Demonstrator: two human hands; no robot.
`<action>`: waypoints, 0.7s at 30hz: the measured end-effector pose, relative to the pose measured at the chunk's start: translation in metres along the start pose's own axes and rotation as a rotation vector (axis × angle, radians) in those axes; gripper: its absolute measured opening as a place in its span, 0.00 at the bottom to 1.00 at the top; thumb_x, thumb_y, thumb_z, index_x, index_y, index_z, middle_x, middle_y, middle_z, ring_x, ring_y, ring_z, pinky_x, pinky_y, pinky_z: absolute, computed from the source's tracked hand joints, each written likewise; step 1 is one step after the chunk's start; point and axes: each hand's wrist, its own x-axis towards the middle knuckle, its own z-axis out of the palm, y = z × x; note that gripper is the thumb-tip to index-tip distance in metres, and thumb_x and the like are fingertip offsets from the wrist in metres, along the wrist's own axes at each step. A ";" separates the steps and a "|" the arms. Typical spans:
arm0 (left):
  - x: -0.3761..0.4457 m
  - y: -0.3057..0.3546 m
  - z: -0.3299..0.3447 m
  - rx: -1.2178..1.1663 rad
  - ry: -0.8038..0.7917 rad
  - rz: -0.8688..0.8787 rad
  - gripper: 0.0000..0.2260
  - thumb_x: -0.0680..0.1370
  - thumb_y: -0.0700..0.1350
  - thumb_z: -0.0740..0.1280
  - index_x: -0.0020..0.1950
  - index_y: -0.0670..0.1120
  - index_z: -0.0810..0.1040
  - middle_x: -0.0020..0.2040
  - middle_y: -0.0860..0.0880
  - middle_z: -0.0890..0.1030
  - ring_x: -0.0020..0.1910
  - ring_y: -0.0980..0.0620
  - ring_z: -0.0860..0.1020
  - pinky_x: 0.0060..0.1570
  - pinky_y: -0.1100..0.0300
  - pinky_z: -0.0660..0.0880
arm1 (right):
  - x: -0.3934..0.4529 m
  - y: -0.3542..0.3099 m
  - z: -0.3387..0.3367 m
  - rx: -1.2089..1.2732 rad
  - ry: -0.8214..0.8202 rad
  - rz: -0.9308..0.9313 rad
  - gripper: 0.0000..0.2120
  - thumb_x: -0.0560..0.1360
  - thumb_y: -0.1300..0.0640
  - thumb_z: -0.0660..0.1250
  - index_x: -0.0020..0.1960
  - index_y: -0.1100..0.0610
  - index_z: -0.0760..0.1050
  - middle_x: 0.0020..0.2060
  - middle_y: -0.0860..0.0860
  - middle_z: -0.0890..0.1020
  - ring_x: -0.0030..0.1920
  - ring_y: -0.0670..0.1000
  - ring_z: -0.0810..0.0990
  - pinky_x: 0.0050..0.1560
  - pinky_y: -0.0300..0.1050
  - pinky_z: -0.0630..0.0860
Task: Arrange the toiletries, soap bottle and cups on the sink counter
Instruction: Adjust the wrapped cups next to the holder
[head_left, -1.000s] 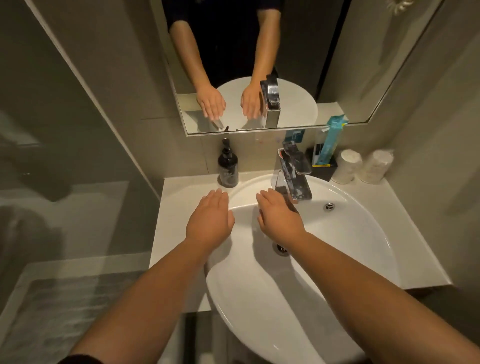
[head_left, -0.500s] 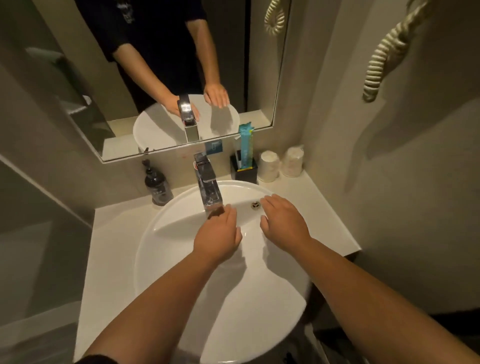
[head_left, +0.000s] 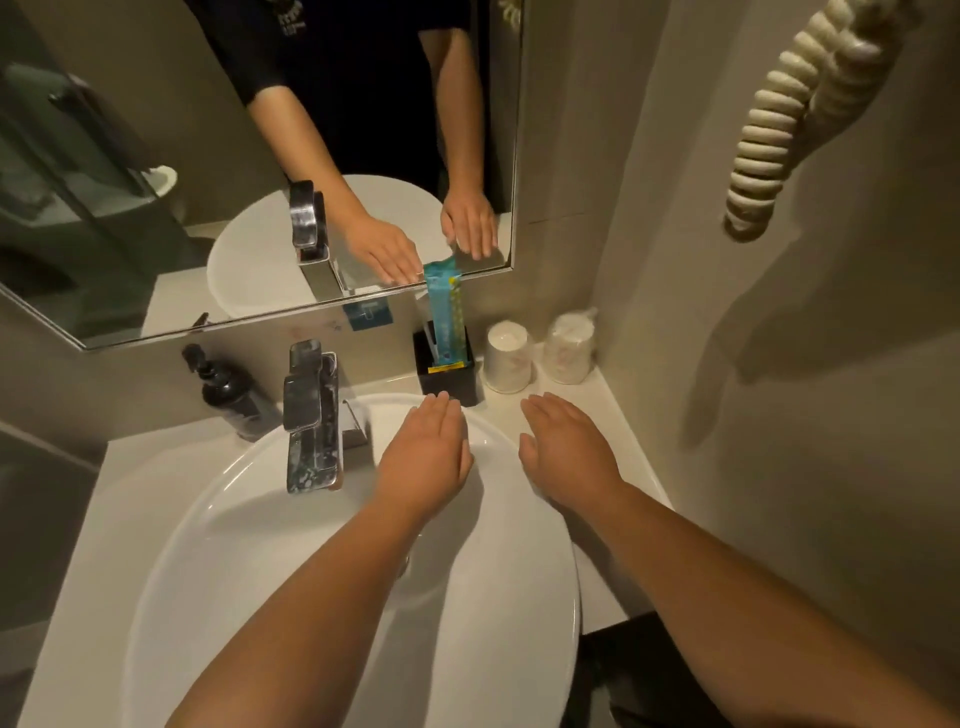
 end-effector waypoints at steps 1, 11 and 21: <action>0.004 0.000 0.004 0.016 0.004 0.009 0.23 0.79 0.47 0.61 0.71 0.38 0.67 0.71 0.38 0.69 0.71 0.40 0.67 0.71 0.50 0.60 | 0.005 0.004 0.002 0.008 -0.004 -0.003 0.24 0.80 0.51 0.55 0.75 0.56 0.61 0.74 0.53 0.66 0.75 0.53 0.61 0.75 0.46 0.54; 0.029 -0.012 0.033 0.152 -0.005 0.187 0.25 0.80 0.52 0.52 0.70 0.40 0.70 0.70 0.40 0.72 0.70 0.41 0.69 0.70 0.48 0.58 | 0.029 0.032 0.017 0.076 0.042 0.066 0.22 0.79 0.54 0.57 0.72 0.58 0.66 0.71 0.55 0.70 0.73 0.55 0.65 0.73 0.45 0.59; 0.034 -0.023 0.048 0.157 0.035 0.261 0.25 0.81 0.52 0.51 0.70 0.39 0.70 0.69 0.39 0.72 0.69 0.41 0.70 0.70 0.45 0.58 | 0.102 0.033 -0.011 0.019 0.115 -0.104 0.23 0.76 0.59 0.62 0.71 0.57 0.67 0.72 0.56 0.69 0.69 0.59 0.68 0.68 0.52 0.66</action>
